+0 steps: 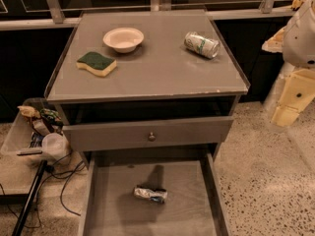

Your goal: Pick redbull can from middle drawer and place on counter

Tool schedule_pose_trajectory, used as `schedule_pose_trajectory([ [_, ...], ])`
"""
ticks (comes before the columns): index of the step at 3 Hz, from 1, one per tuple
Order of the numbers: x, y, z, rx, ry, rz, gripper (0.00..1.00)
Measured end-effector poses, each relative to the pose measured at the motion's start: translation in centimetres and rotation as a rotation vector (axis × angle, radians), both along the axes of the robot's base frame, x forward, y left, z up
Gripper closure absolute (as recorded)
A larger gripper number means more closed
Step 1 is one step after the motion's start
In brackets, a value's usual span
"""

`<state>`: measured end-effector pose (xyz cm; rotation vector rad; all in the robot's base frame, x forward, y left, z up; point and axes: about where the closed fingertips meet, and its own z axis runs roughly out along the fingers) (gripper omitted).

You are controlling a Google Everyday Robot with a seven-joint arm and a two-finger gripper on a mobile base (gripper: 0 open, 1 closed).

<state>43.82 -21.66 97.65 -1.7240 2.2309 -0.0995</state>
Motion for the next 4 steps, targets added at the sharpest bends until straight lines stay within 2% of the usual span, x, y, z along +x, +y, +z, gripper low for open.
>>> schedule_pose_trajectory([
  [2, -1.0, 0.7, -0.8, 0.013, -0.002, -0.007, 0.0],
  [3, -2.4, 2.3, -2.8, 0.063, -0.007, 0.015, 0.0],
  [4, -3.4, 5.0, -6.2, 0.144, -0.028, 0.077, 0.0],
])
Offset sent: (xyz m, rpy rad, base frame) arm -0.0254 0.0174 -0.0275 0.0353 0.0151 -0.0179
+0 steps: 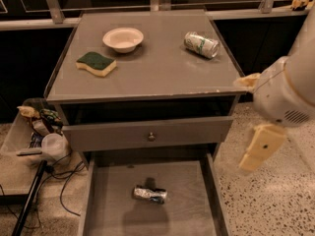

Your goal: Pick redbull can from middle drawer and place on counter

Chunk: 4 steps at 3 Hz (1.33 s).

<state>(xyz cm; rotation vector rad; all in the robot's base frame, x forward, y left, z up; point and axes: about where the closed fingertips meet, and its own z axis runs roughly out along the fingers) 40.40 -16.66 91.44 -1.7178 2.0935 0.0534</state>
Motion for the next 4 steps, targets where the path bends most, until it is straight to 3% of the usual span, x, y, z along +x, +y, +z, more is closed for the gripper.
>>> schedule_pose_trajectory([
  [1, 0.4, 2.4, -4.5, 0.084, -0.035, 0.06, 0.0],
  [2, 2.3, 3.8, -9.4, 0.094, -0.063, 0.066, 0.0],
  [3, 4.4, 3.0, -13.3, 0.051, -0.073, 0.022, 0.0],
  [4, 4.4, 3.0, -13.3, 0.051, -0.073, 0.022, 0.0],
])
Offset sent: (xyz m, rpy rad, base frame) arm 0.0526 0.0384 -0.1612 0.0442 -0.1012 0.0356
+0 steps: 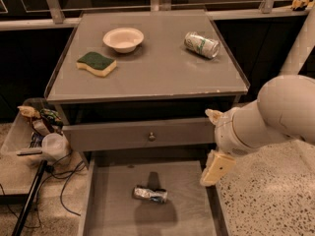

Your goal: Pick redbull can from middle drawer and place on counter

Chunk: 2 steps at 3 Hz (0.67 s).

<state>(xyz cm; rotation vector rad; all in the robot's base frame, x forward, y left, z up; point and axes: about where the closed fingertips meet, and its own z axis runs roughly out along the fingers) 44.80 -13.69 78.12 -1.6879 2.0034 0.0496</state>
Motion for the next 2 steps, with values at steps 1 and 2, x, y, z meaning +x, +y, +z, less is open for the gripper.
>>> schedule_pose_trajectory([
  [1, -0.3, 0.6, -1.8, 0.017, 0.021, 0.017, 0.0],
  [2, -1.0, 0.8, -5.6, 0.081, 0.053, 0.03, 0.0],
])
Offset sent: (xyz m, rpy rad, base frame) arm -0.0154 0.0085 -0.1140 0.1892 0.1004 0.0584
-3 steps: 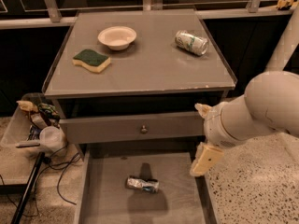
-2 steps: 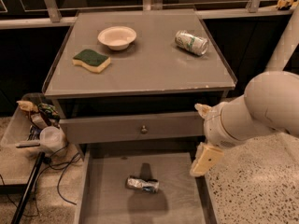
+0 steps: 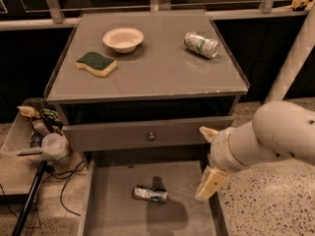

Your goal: Pick redbull can from middle drawer and place on counter

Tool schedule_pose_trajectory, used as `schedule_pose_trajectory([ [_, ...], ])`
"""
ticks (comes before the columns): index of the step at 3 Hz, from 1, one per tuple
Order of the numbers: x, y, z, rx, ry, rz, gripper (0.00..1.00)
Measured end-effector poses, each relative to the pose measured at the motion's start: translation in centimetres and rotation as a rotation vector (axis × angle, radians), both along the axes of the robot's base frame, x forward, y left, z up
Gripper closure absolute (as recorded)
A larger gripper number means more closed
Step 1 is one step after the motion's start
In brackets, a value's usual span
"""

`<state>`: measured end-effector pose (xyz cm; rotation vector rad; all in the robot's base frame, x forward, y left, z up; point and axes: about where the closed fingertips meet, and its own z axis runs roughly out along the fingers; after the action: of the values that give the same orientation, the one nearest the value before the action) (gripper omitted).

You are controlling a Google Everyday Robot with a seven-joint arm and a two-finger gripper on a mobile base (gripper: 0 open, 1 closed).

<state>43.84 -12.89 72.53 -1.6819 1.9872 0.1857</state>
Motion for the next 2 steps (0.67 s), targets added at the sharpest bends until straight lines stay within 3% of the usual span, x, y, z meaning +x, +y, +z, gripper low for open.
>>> schedule_pose_trajectory([
  [1, -0.8, -0.3, -4.6, 0.092, 0.012, 0.002, 0.0],
  [2, -1.6, -0.7, -9.1, 0.153, -0.011, -0.01, 0.0],
])
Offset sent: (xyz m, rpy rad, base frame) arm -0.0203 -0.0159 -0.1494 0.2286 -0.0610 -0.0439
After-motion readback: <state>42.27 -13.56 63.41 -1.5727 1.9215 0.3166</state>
